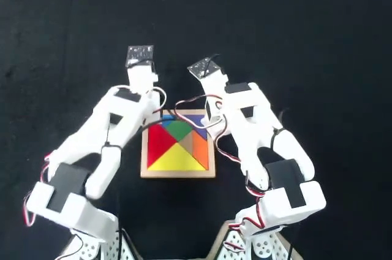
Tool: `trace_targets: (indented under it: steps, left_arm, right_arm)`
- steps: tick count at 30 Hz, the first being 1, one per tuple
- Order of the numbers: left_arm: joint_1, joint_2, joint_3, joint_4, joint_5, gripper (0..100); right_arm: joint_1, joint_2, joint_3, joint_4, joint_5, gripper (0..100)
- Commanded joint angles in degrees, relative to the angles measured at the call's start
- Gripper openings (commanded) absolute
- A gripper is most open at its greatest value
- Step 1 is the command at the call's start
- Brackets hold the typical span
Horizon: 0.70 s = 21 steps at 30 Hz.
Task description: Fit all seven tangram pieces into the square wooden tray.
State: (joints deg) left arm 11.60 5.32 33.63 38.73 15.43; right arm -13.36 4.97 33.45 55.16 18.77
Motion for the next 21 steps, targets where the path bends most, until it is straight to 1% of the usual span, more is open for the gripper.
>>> trace_targets:
  steps: [1, 8, 13, 18, 21]
  left_arm:
    - [-1.27, 5.63, -8.84, 3.43, -0.09, 3]
    - [-1.71, 7.21, -10.86, 3.78, -0.18, 3]
    - [-5.76, 7.21, -11.30, 3.43, -0.18, 3]
    - [-6.55, 7.21, -10.95, 3.43, -0.18, 3]
    - [-6.55, 7.21, -10.86, 3.52, -0.18, 3]
  right_arm:
    - [-2.55, -1.36, -2.15, -2.73, -0.70, 1.1]
    - [-2.55, -1.36, -2.86, -4.84, -0.70, 1.1]
    - [-2.55, -0.75, -4.97, -4.84, -0.53, 1.1]
    - [-2.55, 6.11, -11.12, -4.31, -0.44, 1.1]
    - [-2.46, 11.38, -16.84, -1.67, -0.35, 1.1]
